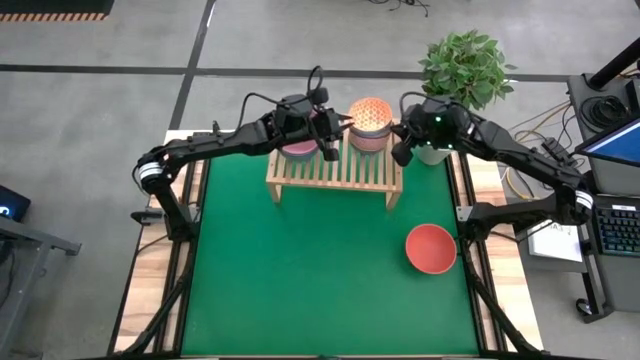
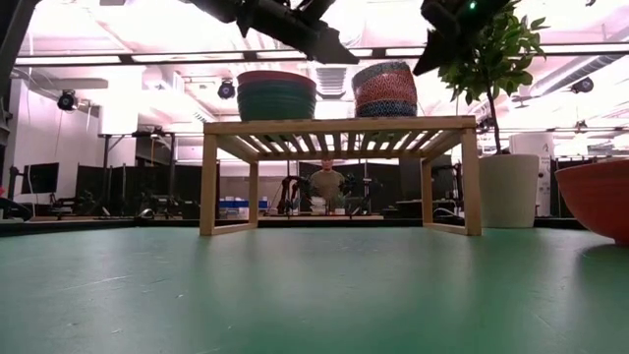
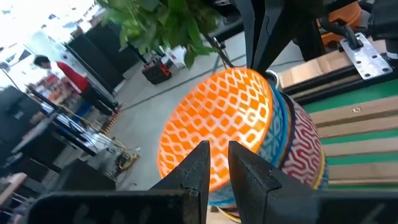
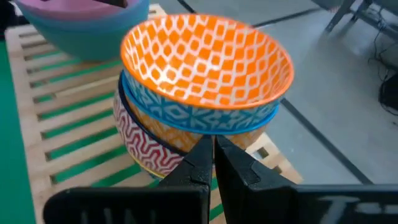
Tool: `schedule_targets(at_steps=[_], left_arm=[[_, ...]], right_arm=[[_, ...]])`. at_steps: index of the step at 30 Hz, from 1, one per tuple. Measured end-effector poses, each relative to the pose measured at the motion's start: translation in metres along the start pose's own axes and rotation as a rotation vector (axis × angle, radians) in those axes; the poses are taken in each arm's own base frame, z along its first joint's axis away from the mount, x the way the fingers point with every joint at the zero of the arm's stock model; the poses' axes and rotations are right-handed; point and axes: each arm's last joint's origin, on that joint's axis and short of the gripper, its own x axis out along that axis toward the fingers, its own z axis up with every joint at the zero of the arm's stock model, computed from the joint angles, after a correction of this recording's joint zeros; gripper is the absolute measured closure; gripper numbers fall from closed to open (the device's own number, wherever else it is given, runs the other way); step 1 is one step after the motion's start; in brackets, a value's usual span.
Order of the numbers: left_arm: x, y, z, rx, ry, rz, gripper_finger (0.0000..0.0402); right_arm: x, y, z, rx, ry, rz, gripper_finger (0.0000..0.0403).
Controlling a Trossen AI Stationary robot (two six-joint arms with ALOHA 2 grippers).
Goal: Place and stack bowls onto a shelf
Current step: Adjust the stacked patterned bowls on the shelf
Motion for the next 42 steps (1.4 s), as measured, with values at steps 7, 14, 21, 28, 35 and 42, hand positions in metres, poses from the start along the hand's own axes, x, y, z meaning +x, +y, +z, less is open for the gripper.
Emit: schedule_targets(at_steps=[7, 14, 21, 28, 35, 42], left_arm=[[0.0, 0.005, -0.001, 0.007, -0.008, 0.019, 0.0361], [0.0, 0.009, -0.004, 0.005, 0.003, 0.03, 0.0361], [0.0, 0.003, -0.003, 0.009, 0.015, -0.001, 0.0361], [0.001, 0.001, -0.004, 0.013, 0.021, -0.012, 0.0361], [0.001, -0.001, -0.005, 0.016, 0.034, -0.022, 0.0361], [0.001, -0.001, -0.005, 0.018, 0.033, -0.021, 0.0361]], right_arm=[[-0.005, -0.001, 0.003, 0.001, -0.015, -0.006, 0.0394], [-0.001, -0.004, -0.004, 0.007, 0.041, -0.151, 0.0394], [0.001, 0.002, -0.007, 0.009, 0.034, 0.058, 0.0394], [0.013, 0.007, -0.009, 0.008, -0.029, 0.118, 0.0394], [0.02, 0.008, -0.02, 0.034, 0.02, 0.121, 0.0394], [0.01, 0.006, -0.007, 0.018, -0.039, 0.116, 0.0394]])
